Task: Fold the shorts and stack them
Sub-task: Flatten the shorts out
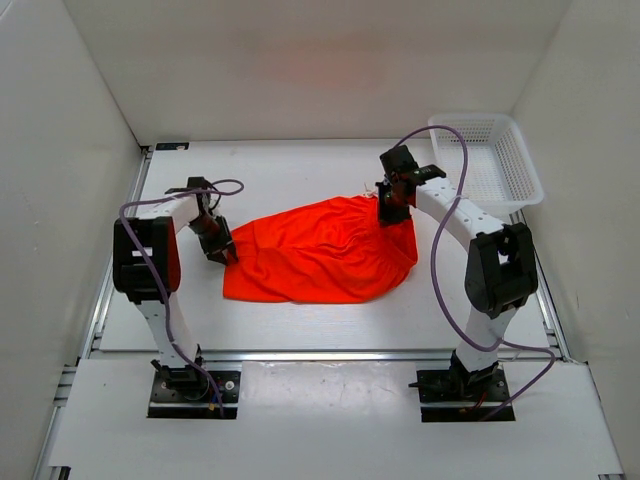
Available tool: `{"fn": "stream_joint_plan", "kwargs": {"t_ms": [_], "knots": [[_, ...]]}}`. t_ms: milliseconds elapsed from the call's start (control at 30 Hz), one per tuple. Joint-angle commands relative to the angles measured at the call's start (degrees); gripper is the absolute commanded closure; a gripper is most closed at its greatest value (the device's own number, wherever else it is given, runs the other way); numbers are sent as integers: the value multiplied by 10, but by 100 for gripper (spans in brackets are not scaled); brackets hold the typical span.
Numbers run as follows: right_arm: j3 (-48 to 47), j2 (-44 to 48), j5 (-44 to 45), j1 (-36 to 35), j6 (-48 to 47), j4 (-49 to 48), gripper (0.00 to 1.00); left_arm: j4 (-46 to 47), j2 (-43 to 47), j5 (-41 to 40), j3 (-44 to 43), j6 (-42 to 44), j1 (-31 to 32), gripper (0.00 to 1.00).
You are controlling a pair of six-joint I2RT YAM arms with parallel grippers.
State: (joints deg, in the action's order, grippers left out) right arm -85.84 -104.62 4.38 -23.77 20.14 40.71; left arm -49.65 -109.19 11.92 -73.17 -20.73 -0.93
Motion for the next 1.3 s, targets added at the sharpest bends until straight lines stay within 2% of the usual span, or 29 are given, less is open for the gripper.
{"fn": "stream_joint_plan", "kwargs": {"t_ms": [0, 133, 333, 500, 633, 767, 900, 1033, 1067, 1133, 1167, 1233, 1267], "knots": [[-27, 12, 5, -3, 1, 16, 100, 22, -10, 10, 6, 2, 5, 61], [-27, 12, 5, -3, 1, 21, 100, 22, -1, -39, 6, -20, 5, 90], [-27, 28, 16, -3, 1, 27, 100, 3, 55, -90, -6, -36, 5, 90], [-33, 42, 29, -3, -5, 45, 100, -32, 137, -145, -16, -41, 5, 90], [-38, 63, 36, -3, -10, 61, 100, -57, 172, -144, -35, -41, -2, 90], [-71, 68, 41, -3, -10, 75, 100, -83, 185, -131, -106, -48, -2, 90], [-148, 43, 30, -3, -17, 95, 100, -106, 154, -124, -196, -54, -2, 90], [-171, 21, 22, -3, -30, 123, 100, -113, 135, -111, -212, -54, -2, 90], [-161, 21, 22, -3, -30, 123, 100, -106, 135, -105, -199, -54, -2, 88], [-115, 38, 33, -3, -30, 112, 100, -84, 129, -81, -141, -48, -2, 73], [-101, 38, 33, -3, -30, 104, 100, -71, 129, -68, -116, -41, -2, 45], [-73, 52, 33, -3, -30, 97, 100, -35, 141, -44, -42, -41, -2, 25], [-66, 52, 33, -3, -30, 97, 100, -25, 141, -37, -23, -41, -2, 25]]}}
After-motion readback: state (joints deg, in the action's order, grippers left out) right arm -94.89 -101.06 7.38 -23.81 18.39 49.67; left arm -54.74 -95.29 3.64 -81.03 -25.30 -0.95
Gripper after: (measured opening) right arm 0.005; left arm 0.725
